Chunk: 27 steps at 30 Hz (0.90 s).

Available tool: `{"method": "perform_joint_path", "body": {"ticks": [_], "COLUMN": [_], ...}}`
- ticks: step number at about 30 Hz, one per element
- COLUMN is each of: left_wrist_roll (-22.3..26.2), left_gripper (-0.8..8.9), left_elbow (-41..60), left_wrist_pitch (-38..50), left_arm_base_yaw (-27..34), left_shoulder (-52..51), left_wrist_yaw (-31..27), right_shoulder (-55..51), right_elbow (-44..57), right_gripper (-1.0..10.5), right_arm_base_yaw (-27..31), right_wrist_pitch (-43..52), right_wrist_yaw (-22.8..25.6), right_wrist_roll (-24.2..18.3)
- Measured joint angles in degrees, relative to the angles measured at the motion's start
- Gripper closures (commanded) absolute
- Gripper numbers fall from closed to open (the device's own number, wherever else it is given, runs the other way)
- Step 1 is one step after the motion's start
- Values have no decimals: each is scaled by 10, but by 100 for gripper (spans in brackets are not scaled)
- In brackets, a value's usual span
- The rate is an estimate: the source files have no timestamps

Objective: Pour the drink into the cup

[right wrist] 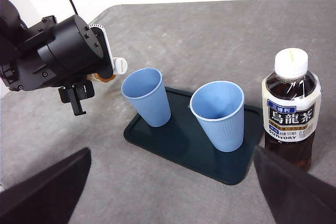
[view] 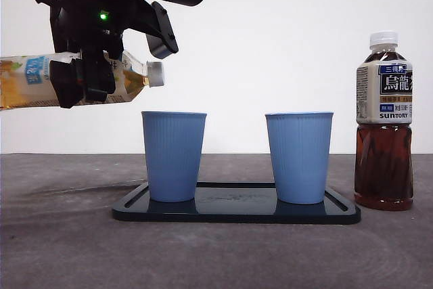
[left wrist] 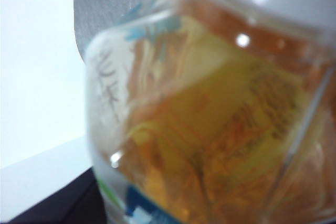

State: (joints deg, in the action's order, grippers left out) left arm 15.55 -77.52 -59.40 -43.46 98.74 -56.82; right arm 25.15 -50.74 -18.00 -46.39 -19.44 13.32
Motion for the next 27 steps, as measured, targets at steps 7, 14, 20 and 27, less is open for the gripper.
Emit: {"method": "perform_joint_path", "body": {"ticks": [7,14,20,27], "left_wrist_roll": [0,0,-9,-56], "left_gripper": [588,588,588,589], "left_elbow": [0,0,0,0], "left_wrist_pitch": [-3,-2,4,2], "left_arm_base_yaw": [0,0,0,0], "left_shoulder": [0,0,0,-35], "left_wrist_yaw": [0,0,0,18], "right_shoulder": [0,0,0,0], "right_elbow": [0,0,0,0], "right_gripper": [453,453,453,453], "right_arm_base_yaw": [0,0,0,0], "right_wrist_pitch": [0,0,-2,-6], "right_wrist_yaw": [0,0,0,0], "right_wrist_roll": [0,0,0,0]}}
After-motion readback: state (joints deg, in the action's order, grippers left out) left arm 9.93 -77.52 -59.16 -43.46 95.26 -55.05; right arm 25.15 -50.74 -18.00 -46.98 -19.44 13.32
